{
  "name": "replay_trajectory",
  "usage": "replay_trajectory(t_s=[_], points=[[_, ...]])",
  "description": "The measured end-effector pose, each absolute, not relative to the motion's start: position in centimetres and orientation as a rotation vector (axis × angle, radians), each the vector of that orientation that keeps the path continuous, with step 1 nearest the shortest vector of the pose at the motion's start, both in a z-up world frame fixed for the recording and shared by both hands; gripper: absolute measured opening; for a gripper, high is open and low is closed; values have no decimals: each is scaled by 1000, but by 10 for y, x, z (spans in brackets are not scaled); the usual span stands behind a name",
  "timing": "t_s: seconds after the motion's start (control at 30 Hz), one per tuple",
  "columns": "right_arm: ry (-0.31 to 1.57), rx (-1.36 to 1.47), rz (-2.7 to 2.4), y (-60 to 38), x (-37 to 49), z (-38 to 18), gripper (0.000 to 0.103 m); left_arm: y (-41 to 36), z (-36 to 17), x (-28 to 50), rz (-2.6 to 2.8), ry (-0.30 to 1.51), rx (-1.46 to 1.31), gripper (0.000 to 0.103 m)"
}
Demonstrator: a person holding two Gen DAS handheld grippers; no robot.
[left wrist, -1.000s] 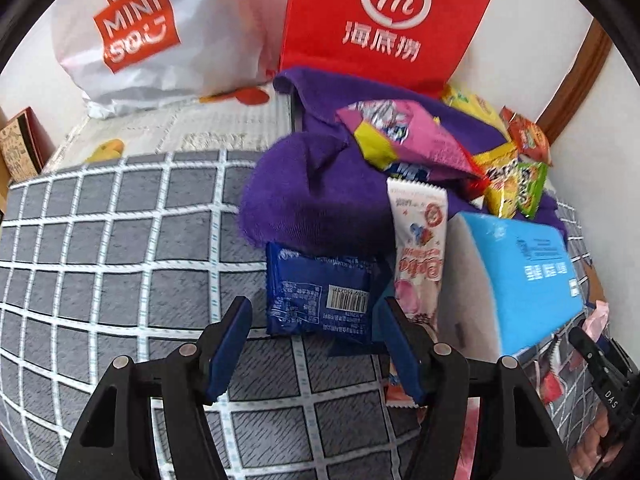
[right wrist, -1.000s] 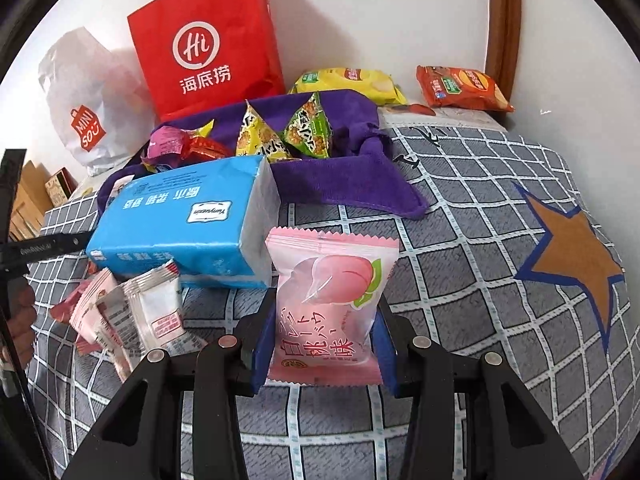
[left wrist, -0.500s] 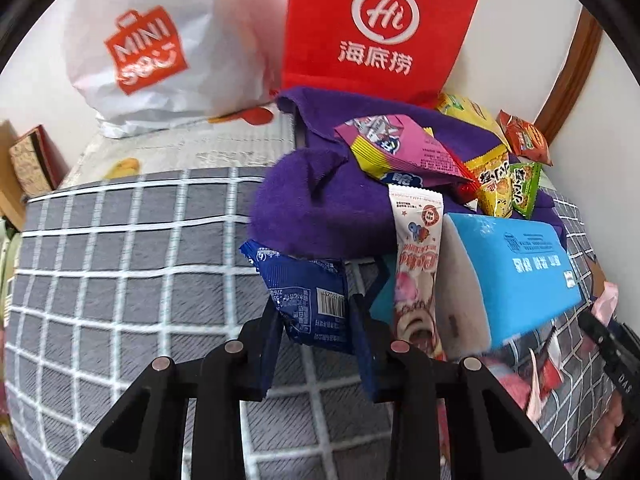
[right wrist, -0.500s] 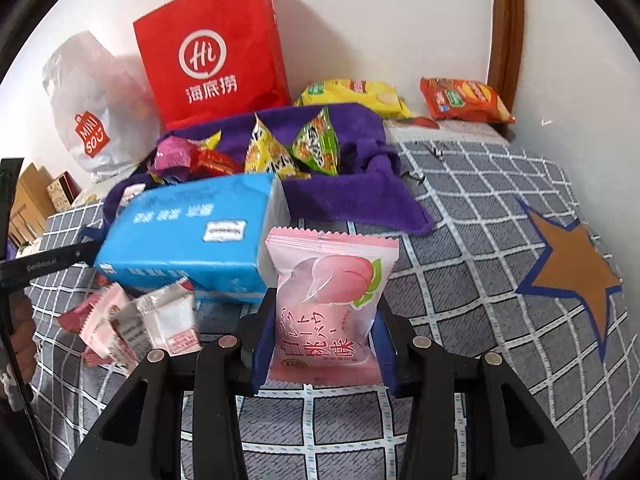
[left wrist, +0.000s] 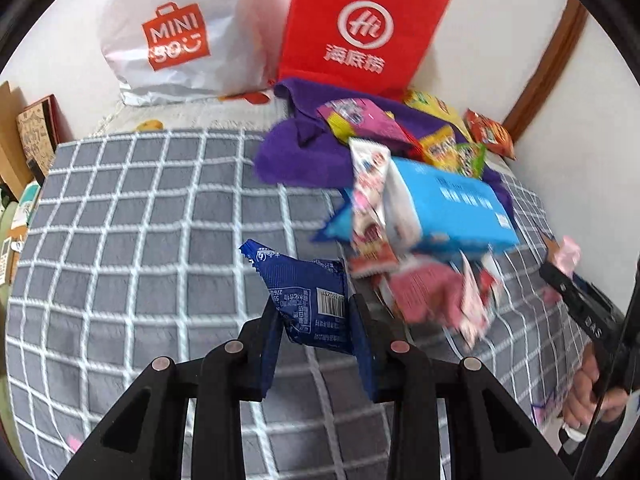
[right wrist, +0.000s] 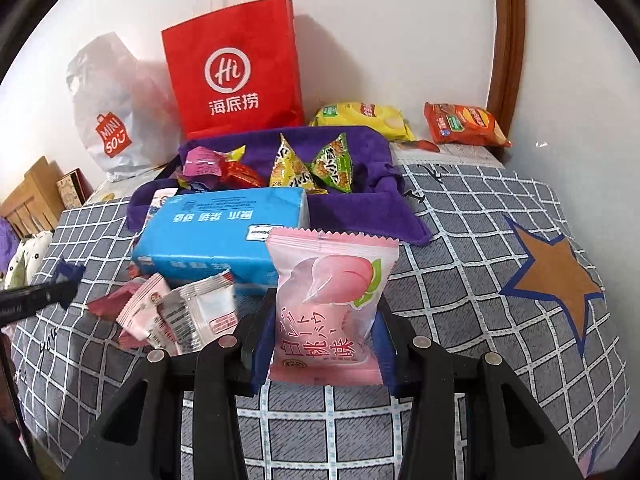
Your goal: Organize snacks
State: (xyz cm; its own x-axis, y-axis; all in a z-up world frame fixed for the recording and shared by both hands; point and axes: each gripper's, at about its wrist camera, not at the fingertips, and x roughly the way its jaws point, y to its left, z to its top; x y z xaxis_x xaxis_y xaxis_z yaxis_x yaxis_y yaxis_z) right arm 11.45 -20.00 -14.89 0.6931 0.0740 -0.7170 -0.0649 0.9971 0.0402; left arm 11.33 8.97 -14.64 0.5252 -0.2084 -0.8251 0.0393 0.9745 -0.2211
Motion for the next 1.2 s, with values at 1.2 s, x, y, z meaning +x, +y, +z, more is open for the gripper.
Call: replay_trajectory(t_s=[1.2], points=[[901,18,200,-193,95,-157,43,49,-147,98,-254,1016,-175,30]])
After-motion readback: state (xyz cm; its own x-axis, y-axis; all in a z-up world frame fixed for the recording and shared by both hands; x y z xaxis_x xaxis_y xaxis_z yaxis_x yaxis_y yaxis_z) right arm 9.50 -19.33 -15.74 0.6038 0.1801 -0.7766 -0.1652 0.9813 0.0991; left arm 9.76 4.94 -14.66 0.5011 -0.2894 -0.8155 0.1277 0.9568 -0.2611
